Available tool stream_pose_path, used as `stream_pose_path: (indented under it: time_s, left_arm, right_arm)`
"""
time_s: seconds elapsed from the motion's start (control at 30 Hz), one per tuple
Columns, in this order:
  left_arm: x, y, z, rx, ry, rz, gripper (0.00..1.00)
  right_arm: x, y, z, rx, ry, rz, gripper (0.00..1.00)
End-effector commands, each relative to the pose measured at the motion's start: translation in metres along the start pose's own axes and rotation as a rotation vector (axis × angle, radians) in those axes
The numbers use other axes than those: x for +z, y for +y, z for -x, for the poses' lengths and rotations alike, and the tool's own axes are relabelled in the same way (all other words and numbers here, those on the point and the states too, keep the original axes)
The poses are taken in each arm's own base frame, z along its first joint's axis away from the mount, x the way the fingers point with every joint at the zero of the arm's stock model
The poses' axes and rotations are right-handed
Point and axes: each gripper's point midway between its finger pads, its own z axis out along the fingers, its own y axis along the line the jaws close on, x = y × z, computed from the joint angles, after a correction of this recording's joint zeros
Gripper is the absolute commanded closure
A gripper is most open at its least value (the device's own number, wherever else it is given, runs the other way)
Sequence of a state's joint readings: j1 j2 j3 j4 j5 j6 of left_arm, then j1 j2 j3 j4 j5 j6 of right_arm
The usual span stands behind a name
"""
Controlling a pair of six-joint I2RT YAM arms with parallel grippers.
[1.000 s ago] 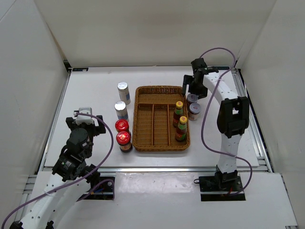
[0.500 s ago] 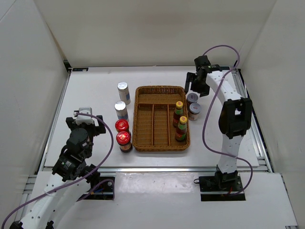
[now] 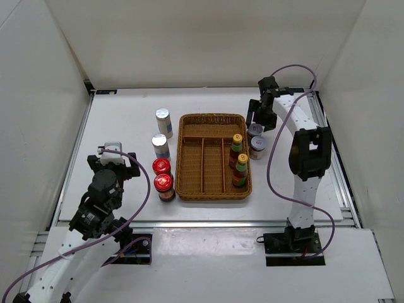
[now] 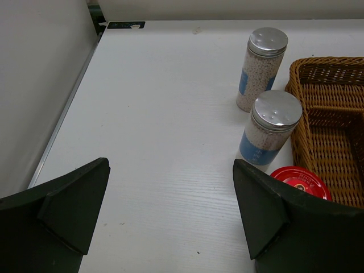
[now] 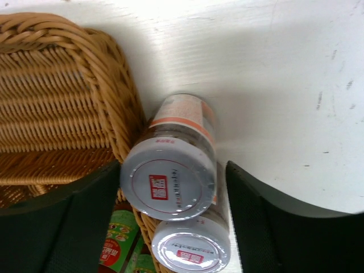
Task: Organize the condiment bottles
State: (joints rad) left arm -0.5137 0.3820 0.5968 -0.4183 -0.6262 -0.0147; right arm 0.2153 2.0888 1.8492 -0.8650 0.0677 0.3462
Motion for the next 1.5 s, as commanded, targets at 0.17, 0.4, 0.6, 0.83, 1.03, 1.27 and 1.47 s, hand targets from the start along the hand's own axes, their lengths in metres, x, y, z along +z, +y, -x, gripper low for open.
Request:
stream_pose_path:
  time_s: [0.17, 0.4, 0.6, 0.83, 1.03, 1.27, 1.47]
  left_arm:
    - [0.001, -0.001, 0.001, 0.004, -0.005, 0.001, 0.00]
    - [0.000, 0.000, 0.003, -0.001, -0.012, 0.001, 0.00]
    - [0.000, 0.000, 0.003, -0.001, -0.012, 0.001, 0.00]
    - [0.000, 0.000, 0.003, -0.001, -0.012, 0.001, 0.00]
    - [0.000, 0.000, 0.003, -0.001, -0.012, 0.001, 0.00]
    - [0.000, 0.000, 0.003, -0.001, -0.012, 0.001, 0.00]
    - [-0.001, 0.001, 0.004, -0.007, -0.020, 0.001, 0.00]
  right_arm:
    - [0.010, -0.004, -0.014, 0.003, 0.052, -0.005, 0.30]
    - [0.005, -0.007, -0.004, 0.002, 0.020, -0.031, 0.52]
    - [-0.043, -0.004, 0.034, 0.027, -0.135, -0.035, 0.67]
    - [-0.081, 0.021, 0.058, -0.010, -0.222, -0.005, 0.77]
    - [-0.090, 0.052, 0.064, -0.084, -0.255, 0.061, 0.77]
    - [-0.085, 0.094, 0.062, -0.196, -0.264, 0.142, 0.81]
    - [-0.067, 0.112, 0.053, -0.237, -0.234, 0.158, 0.81]
